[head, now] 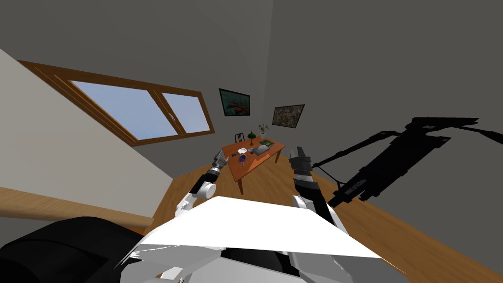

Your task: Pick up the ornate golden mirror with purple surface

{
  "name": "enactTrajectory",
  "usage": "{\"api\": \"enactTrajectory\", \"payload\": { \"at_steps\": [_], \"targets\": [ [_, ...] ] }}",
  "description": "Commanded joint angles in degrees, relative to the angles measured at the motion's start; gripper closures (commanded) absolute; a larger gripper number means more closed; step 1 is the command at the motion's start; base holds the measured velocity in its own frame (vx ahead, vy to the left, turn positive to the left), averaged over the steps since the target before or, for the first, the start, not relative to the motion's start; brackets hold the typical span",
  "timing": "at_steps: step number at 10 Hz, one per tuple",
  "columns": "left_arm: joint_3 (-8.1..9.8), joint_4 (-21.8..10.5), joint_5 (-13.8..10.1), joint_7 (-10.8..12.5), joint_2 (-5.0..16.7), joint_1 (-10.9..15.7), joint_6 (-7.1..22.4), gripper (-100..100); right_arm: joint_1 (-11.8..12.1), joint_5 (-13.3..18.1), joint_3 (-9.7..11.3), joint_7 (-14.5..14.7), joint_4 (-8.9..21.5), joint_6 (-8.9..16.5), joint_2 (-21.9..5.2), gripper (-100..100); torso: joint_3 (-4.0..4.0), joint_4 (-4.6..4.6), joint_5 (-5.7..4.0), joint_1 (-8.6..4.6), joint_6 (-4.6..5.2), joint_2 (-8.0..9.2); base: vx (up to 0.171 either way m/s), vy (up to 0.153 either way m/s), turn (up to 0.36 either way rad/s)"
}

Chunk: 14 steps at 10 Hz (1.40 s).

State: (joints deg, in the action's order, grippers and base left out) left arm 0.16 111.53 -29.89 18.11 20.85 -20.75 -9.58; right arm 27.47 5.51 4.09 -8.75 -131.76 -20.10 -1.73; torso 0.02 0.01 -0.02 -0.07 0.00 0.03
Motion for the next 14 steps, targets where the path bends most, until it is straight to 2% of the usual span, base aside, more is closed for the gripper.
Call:
{"api": "enactTrajectory", "payload": {
  "at_steps": [1,2,3,4,5,6,7,8,9,10,11,12,13,14],
  "targets": [
    [0.10,-1.50,-2.86,1.15,1.51,0.84,2.86,-100,0.00,0.00,0.00,0.00,0.00,0.00,0.00,0,0.00,0.00,0.00,0.00,0.00,0.00,-0.006,-0.024,-0.022],
    [0.15,-2.85,-4.47,2.13,2.95,1.49,4.62,-100,0.00,0.00,0.00,0.00,0.00,0.00,0.00,0,-0.01,0.00,0.00,-0.01,0.01,-0.01,-0.005,-0.043,-0.032],
    [0.15,-2.85,-5.79,2.13,2.95,1.49,5.89,-100,0.00,0.00,0.00,0.00,0.00,0.00,0.00,0,-0.02,-0.01,-0.01,-0.06,0.01,-0.03,-0.003,-0.035,-0.014],
    [0.20,-4.22,-7.89,3.05,4.45,2.15,7.87,-100,0.00,0.00,0.00,0.00,0.00,0.00,0.00,0,-0.02,-0.01,-0.01,-0.05,-0.01,-0.03,-0.003,-0.032,-0.022],
    [0.20,-4.22,-8.48,3.05,4.45,2.15,8.70,-100,0.00,0.00,0.00,0.00,0.00,0.00,0.00,0,-0.02,-0.01,-0.01,-0.05,0.00,-0.03,0.000,-0.024,-0.012],
    [0.26,-5.61,-10.84,3.93,5.99,2.83,11.44,-100,0.00,0.00,0.00,0.00,0.00,0.00,0.00,0,-0.02,-0.01,0.00,-0.01,0.00,-0.04,0.010,-0.029,-0.030],
    [0.26,-5.61,-11.19,3.93,5.99,2.83,11.63,-100,0.00,0.00,0.00,0.00,0.00,0.00,0.00,0,-0.04,-0.02,0.00,-0.02,0.01,-0.07,0.009,-0.026,-0.012],
    [0.31,-7.03,-13.69,4.75,7.57,3.51,13.56,-100,0.00,0.00,0.00,0.00,0.00,0.00,0.00,0,-0.04,-0.02,0.00,-0.02,0.00,-0.07,0.016,-0.034,-0.025],
    [0.31,-7.03,-13.91,4.75,7.57,3.51,14.65,-100,0.00,0.00,0.00,0.00,0.00,0.00,0.00,0,-0.06,-0.02,-0.01,-0.04,0.01,-0.10,0.014,-0.026,-0.013],
    [0.38,-8.48,-16.34,5.51,9.17,4.21,16.58,-100,0.00,0.00,0.00,0.00,0.00,0.00,0.00,0,-0.05,-0.02,-0.01,-0.03,0.00,-0.09,0.017,-0.032,-0.029],
    [0.38,-8.48,-16.64,5.51,9.17,4.21,17.76,-100,0.00,0.00,0.00,0.00,0.00,0.00,0.00,0,-0.06,-0.02,-0.01,-0.04,0.00,-0.10,0.016,-0.026,-0.012],
    [0.44,-9.93,-19.02,6.20,10.80,4.90,19.72,-100,0.00,0.00,0.00,0.00,0.00,0.00,0.00,0,-0.06,-0.02,-0.01,-0.02,0.00,-0.10,0.025,-0.028,-0.031],
    [0.44,-9.93,-19.36,6.20,10.80,4.90,20.94,-100,0.00,0.00,0.00,0.00,0.00,0.00,0.00,0,-0.07,-0.03,0.00,-0.02,0.00,-0.13,0.027,-0.024,-0.012],
    [0.50,-11.39,-21.73,6.83,12.42,5.60,22.58,-100,0.01,0.00,0.00,0.00,0.00,0.00,0.00,0,-0.08,-0.03,0.00,-0.01,0.00,-0.14,0.033,-0.035,-0.034]
  ]
}}
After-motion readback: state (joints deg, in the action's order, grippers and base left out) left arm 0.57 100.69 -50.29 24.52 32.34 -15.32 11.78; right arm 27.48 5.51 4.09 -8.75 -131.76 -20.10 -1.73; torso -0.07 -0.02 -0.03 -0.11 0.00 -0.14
